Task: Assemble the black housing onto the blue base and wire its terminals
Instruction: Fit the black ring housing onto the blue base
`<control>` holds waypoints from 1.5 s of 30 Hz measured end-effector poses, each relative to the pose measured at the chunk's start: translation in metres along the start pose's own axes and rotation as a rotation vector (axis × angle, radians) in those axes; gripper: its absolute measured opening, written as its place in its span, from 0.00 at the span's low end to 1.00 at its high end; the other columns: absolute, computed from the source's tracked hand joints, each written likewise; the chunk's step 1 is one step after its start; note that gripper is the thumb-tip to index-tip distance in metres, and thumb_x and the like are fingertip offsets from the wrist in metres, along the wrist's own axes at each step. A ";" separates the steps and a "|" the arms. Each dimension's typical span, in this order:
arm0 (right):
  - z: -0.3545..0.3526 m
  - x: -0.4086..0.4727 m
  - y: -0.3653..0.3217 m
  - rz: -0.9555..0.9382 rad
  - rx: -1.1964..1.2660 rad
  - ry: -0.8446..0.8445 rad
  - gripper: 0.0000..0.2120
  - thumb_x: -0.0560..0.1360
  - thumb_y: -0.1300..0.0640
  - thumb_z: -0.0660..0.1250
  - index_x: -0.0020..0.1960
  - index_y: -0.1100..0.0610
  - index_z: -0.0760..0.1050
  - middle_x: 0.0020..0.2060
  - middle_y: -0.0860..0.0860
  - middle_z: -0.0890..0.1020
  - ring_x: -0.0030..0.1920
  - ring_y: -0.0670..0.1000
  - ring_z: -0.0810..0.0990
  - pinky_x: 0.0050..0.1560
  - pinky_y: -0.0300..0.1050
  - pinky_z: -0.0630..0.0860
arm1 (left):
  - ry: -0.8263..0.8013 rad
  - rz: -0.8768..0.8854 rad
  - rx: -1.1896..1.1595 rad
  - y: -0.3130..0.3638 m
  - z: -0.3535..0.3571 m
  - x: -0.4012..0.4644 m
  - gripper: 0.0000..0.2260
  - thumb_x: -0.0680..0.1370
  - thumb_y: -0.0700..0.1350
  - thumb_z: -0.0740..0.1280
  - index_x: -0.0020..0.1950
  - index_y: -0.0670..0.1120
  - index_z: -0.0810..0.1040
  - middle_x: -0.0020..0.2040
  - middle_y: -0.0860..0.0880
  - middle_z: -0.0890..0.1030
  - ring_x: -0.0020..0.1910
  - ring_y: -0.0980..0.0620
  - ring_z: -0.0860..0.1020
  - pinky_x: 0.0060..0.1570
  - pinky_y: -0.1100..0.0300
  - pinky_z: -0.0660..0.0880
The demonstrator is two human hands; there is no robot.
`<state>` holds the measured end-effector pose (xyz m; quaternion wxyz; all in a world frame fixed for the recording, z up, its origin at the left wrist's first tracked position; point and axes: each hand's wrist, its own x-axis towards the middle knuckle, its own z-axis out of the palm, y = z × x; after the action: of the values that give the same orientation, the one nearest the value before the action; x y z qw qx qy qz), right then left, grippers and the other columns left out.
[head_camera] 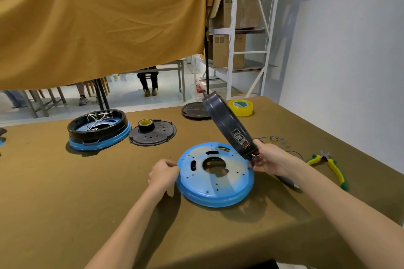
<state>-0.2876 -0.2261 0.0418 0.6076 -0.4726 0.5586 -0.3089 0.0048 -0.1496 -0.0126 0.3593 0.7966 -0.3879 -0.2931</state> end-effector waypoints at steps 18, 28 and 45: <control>0.008 -0.003 0.004 -0.041 0.014 -0.006 0.13 0.84 0.53 0.59 0.49 0.61 0.76 0.25 0.53 0.77 0.24 0.48 0.77 0.34 0.46 0.77 | -0.158 -0.120 -0.297 0.044 0.010 -0.005 0.16 0.80 0.45 0.71 0.63 0.45 0.68 0.64 0.41 0.76 0.53 0.46 0.79 0.50 0.49 0.81; -0.001 0.002 -0.012 -0.096 0.184 -0.020 0.16 0.85 0.50 0.59 0.62 0.61 0.74 0.48 0.62 0.77 0.43 0.54 0.77 0.43 0.47 0.78 | -0.212 -0.351 -1.042 0.007 -0.075 0.002 0.10 0.82 0.40 0.68 0.61 0.38 0.77 0.55 0.37 0.84 0.43 0.44 0.88 0.34 0.53 0.85; 0.015 0.003 -0.006 -0.053 0.049 0.122 0.11 0.82 0.53 0.62 0.54 0.62 0.75 0.39 0.59 0.79 0.34 0.53 0.81 0.39 0.49 0.79 | 0.045 -0.004 -0.251 -0.038 -0.049 -0.012 0.17 0.85 0.47 0.62 0.71 0.39 0.76 0.51 0.50 0.83 0.53 0.50 0.81 0.51 0.54 0.78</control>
<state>-0.2718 -0.2279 0.0451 0.5752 -0.4526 0.5742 -0.3669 0.0504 -0.1055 -0.0131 0.4640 0.7526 -0.3384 -0.3223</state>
